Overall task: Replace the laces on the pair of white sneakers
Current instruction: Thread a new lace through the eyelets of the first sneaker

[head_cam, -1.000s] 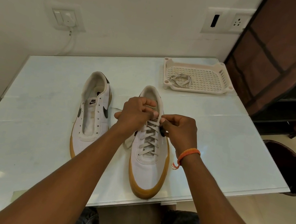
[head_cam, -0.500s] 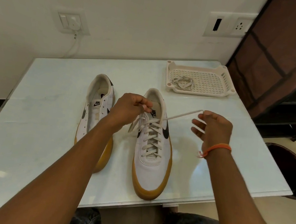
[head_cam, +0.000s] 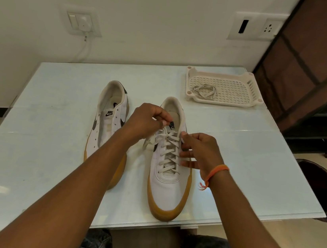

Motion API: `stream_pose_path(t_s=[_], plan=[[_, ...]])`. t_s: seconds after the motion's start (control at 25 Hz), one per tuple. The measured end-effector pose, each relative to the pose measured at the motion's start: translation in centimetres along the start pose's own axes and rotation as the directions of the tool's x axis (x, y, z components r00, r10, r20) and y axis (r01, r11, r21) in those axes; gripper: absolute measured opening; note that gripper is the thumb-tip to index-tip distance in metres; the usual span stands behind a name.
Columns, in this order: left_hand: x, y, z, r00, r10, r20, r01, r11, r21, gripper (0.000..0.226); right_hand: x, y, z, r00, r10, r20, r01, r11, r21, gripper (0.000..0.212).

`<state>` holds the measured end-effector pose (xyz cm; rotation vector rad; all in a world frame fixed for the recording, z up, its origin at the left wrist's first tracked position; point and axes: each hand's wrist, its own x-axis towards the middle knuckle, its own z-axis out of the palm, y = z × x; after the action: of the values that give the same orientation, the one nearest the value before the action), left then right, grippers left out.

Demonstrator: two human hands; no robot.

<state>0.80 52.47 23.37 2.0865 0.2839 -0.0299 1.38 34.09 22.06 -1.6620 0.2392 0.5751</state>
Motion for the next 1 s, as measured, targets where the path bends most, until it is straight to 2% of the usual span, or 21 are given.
stream_pose_path(t_s=[0.16,0.36,0.6,1.0], plan=[[0.0,0.0,0.2,1.000,0.007,-0.005,-0.007,1.000,0.014,0.020,0.4,0.3,0.2,0.975,-0.220,-0.044,0.212,0.968,-0.137,0.007],[0.1,-0.1,0.0,1.000,0.004,-0.001,-0.004,1.000,0.003,0.018,0.9,0.2,-0.6,0.944,-0.294,-0.150,0.259,0.941,-0.218,0.007],[0.1,0.0,0.0,1.000,-0.011,0.005,0.011,1.000,-0.009,0.017,2.0,-0.2,-3.4,0.920,-0.185,-0.347,0.212,0.976,0.041,0.011],[-0.1,0.0,-0.4,1.000,0.007,0.023,-0.007,1.000,0.010,0.018,2.3,-0.9,-5.0,0.882,-0.143,-0.450,0.273,0.932,0.239,0.011]])
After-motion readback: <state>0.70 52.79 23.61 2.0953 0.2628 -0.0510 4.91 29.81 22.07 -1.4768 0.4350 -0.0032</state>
